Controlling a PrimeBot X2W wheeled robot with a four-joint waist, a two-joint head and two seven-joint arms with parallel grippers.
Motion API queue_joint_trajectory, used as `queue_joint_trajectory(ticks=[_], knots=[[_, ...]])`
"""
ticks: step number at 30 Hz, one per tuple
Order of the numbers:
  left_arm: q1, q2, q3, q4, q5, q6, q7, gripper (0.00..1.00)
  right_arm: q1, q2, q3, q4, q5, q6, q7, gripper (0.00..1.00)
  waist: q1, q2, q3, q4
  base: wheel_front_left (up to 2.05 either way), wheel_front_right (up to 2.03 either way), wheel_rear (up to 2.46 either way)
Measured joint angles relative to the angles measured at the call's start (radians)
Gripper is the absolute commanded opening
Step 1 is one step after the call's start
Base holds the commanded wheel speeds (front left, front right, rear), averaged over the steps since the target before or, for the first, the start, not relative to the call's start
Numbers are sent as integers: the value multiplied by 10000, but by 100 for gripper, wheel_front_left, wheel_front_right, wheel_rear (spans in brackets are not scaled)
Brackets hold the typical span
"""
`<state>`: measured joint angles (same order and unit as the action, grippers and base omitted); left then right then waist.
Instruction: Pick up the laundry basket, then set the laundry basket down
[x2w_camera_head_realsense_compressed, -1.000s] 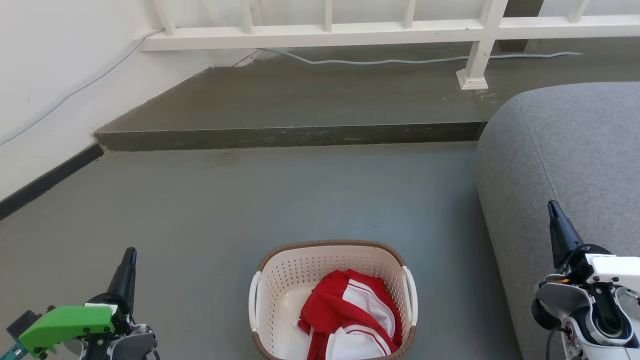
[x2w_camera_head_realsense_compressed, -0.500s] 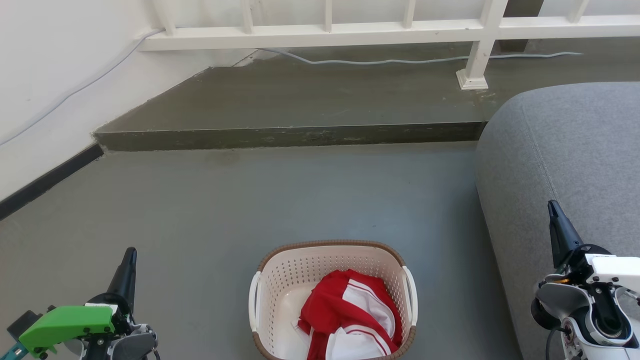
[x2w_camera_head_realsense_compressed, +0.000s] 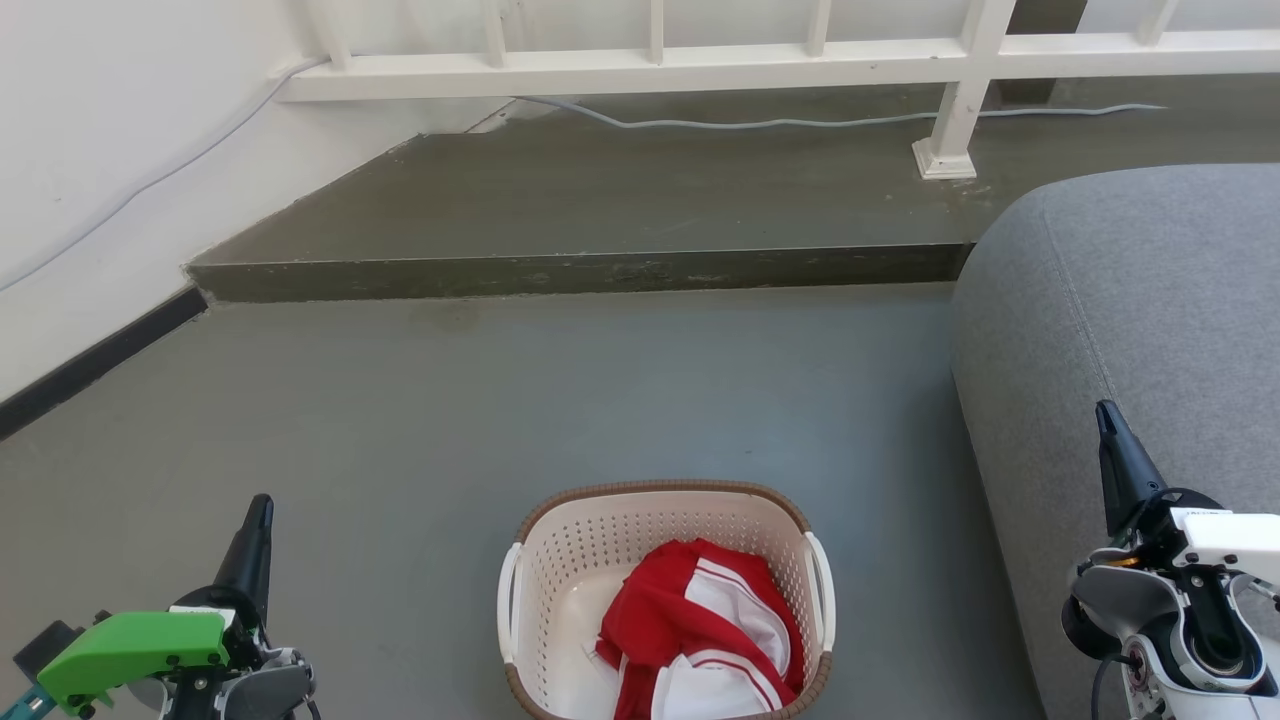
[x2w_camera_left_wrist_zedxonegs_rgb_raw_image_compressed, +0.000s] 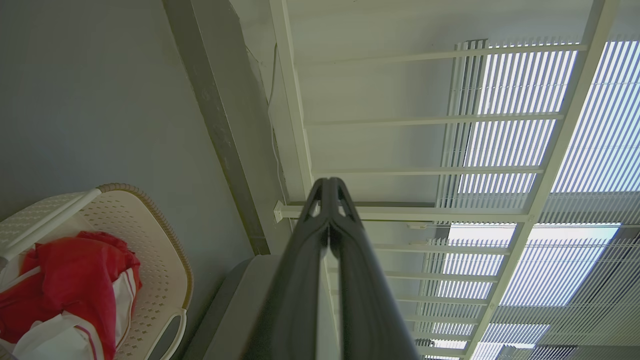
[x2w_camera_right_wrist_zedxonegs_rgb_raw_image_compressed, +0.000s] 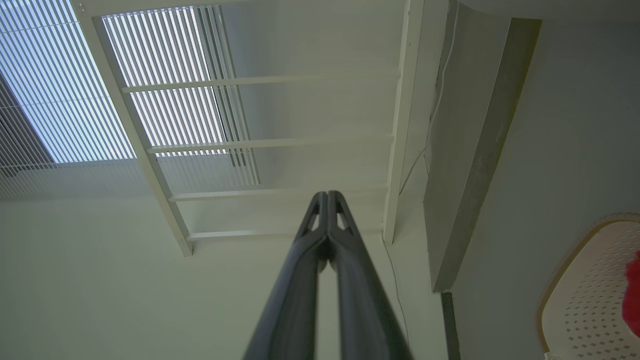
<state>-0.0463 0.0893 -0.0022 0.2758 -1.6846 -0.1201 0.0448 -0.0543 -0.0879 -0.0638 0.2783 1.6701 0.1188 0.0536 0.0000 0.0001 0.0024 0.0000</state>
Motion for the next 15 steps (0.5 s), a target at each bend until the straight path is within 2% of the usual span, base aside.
queue_joint_trajectory(ticks=[15], knots=[[0,-4,8,-4,12,0,27,0,0,4,-8,-4,-2,0,2,0,0,0,0,0,0,0,0]])
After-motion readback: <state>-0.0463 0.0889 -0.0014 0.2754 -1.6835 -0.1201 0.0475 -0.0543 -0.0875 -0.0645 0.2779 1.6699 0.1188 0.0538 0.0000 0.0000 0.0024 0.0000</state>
